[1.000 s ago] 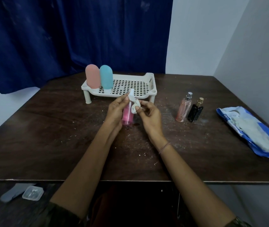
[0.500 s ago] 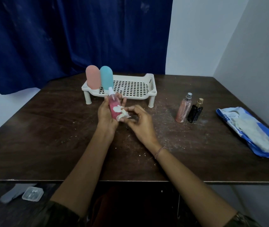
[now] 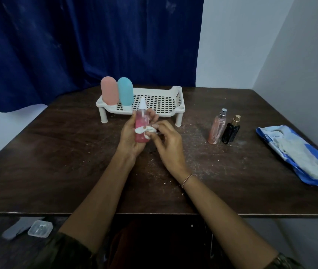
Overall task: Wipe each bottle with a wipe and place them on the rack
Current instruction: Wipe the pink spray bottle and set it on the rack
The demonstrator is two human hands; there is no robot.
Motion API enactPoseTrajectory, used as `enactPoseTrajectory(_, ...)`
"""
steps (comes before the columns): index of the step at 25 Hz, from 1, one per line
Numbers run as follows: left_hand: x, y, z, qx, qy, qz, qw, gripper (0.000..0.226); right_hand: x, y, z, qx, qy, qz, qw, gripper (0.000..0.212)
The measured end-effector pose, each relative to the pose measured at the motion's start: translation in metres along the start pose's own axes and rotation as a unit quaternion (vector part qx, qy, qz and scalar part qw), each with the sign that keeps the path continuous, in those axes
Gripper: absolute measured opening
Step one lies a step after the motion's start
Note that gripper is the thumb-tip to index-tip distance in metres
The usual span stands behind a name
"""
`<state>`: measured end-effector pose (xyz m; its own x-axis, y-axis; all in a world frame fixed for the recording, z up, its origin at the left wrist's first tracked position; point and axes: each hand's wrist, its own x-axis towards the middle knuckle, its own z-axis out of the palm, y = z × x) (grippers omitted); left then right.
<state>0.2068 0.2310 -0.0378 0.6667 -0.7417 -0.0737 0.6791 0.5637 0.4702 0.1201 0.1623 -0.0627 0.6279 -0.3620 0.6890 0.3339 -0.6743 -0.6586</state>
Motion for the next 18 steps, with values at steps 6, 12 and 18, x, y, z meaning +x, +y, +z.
enactPoseTrajectory(6, -0.005, -0.005, 0.005, 0.047, -0.025, -0.036, 0.998, 0.040, 0.005, 0.000, -0.007, -0.021, 0.067, 0.006, 0.997, 0.020)
enactPoseTrajectory(12, -0.004, -0.009, 0.004, 0.121, 0.005, 0.002, 0.993, 0.025, 0.012, 0.005, -0.012, -0.077, 0.125, 0.047, 0.988, 0.022)
enactPoseTrajectory(18, 0.002, -0.003, -0.001, 0.160, 0.015, 0.081, 0.984, 0.018, 0.016, 0.017, -0.025, -0.052, 0.142, 0.117, 0.982, 0.026)
